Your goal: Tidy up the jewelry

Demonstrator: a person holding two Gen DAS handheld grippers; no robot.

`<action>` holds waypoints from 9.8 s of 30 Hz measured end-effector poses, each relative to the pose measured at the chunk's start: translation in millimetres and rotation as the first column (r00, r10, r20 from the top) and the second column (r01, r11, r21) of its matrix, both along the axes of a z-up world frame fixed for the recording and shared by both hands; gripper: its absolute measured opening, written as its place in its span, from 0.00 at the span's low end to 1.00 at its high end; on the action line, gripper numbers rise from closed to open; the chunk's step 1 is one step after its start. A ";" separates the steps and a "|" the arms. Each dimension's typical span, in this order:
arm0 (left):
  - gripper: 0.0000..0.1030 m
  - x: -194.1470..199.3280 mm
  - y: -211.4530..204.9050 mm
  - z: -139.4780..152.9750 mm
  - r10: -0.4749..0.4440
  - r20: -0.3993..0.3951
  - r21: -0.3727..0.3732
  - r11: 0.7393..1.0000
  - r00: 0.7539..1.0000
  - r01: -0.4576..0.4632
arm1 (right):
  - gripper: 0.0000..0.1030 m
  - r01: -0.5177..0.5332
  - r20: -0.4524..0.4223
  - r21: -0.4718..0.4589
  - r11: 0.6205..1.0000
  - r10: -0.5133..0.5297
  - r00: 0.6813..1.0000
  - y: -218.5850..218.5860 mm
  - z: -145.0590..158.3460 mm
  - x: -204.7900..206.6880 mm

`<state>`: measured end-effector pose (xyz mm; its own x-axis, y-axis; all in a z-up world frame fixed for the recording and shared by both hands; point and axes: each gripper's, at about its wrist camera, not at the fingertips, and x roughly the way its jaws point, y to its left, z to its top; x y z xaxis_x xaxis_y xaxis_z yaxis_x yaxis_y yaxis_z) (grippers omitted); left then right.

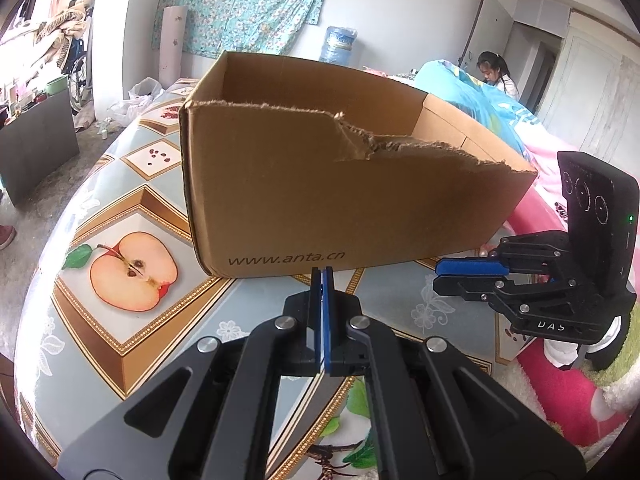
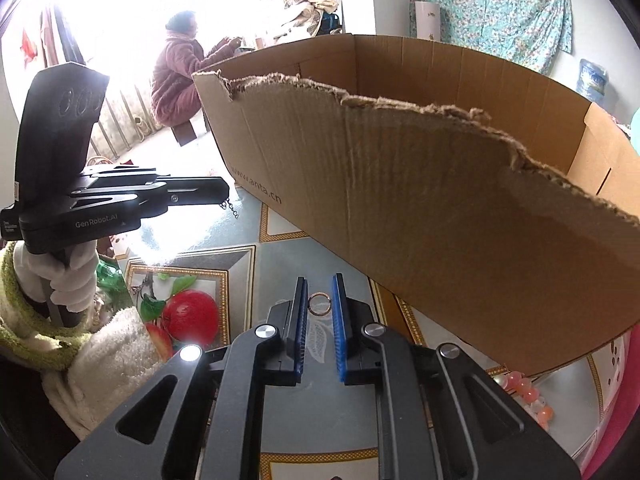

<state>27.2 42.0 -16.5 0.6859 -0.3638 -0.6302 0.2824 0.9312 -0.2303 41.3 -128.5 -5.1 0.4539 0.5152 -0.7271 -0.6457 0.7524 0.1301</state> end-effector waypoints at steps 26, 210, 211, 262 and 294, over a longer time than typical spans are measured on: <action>0.00 102.3 -62.0 100.0 -0.162 0.054 -0.098 0.981 0.985 0.167 | 0.11 0.139 0.070 0.274 0.952 -0.164 0.984 -53.6 108.4 55.3; 0.06 15.1 -126.1 -20.2 -0.311 -0.128 0.263 0.905 0.942 0.335 | 0.94 0.586 0.102 0.099 0.804 -0.594 0.798 -61.8 -38.6 -89.5; 0.05 13.5 -118.2 -20.5 -0.294 -0.130 0.257 0.913 0.947 0.318 | 0.94 0.586 0.102 0.100 0.804 -0.594 0.798 -61.8 -38.6 -89.4; 0.22 -16.5 -68.2 -23.9 -0.159 -0.041 0.250 0.954 0.987 0.164 | 0.94 0.696 0.109 -0.043 0.717 -0.689 0.717 -47.8 -40.7 -50.4; 0.11 -20.4 -96.4 -23.5 -0.264 -0.041 0.295 0.918 0.964 0.264 | 0.94 0.679 0.122 -0.021 0.734 -0.672 0.731 -48.8 -41.8 -55.5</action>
<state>6.8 -54.4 -40.1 0.5903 -0.3297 -0.7368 0.5276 0.8484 0.0431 -14.2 -177.2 -46.9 0.7358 0.0017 -0.6772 0.0291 0.9990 0.0341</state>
